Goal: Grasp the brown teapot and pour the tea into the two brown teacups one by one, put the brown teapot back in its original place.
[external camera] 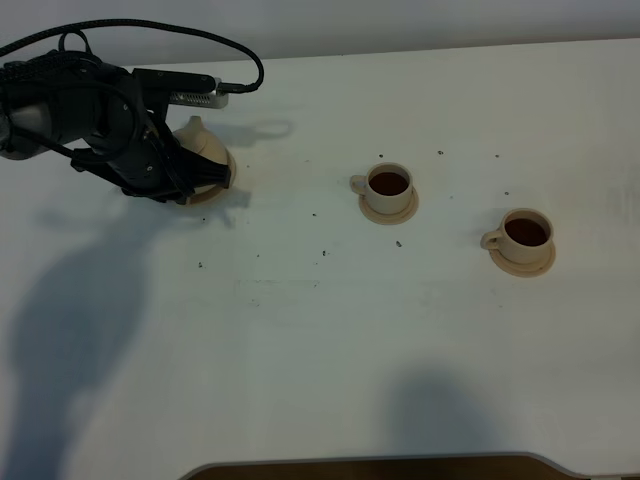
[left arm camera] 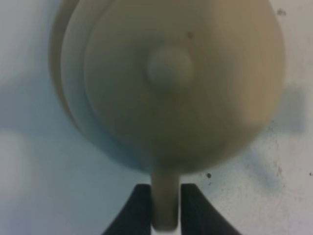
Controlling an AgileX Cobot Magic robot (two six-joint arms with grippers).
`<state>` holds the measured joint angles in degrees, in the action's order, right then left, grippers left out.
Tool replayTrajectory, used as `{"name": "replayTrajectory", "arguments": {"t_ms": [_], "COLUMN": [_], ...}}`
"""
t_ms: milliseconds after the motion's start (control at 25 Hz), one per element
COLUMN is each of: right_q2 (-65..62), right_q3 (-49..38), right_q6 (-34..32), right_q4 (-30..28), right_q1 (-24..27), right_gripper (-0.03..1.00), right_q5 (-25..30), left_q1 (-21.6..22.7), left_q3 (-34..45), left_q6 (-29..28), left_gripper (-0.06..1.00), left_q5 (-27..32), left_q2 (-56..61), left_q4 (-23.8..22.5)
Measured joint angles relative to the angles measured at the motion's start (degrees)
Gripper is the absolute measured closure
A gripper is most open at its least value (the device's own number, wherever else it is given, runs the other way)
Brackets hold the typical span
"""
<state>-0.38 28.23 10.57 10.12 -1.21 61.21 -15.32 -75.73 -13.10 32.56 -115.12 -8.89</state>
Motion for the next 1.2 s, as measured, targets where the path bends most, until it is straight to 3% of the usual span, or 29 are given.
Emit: {"name": "replayTrajectory", "arguments": {"t_ms": [240,600,960,1200], "right_q2": [0.0,0.0,0.0,0.0], "right_q3": [0.0,0.0,0.0,0.0], "right_q6": [0.0,0.0,0.0,0.0], "right_q4": [0.0,0.0,0.0,0.0], "right_q1": [0.0,0.0,0.0,0.0], "right_gripper": [0.75,0.75,0.75,0.75], "right_q5": [0.0,0.0,0.0,0.0], "left_q1": [0.0,0.0,0.0,0.0], "left_q3": [0.0,2.35,22.86,37.33], "left_q6": [0.63,4.68,5.59,5.59], "left_gripper": [0.52,0.49,0.5,0.5], "left_q5": [7.56,28.37,30.44,26.88], "left_q2": [2.96,14.19,36.02,52.41], "left_q4": [-0.45,-0.34,1.44,3.07]}}
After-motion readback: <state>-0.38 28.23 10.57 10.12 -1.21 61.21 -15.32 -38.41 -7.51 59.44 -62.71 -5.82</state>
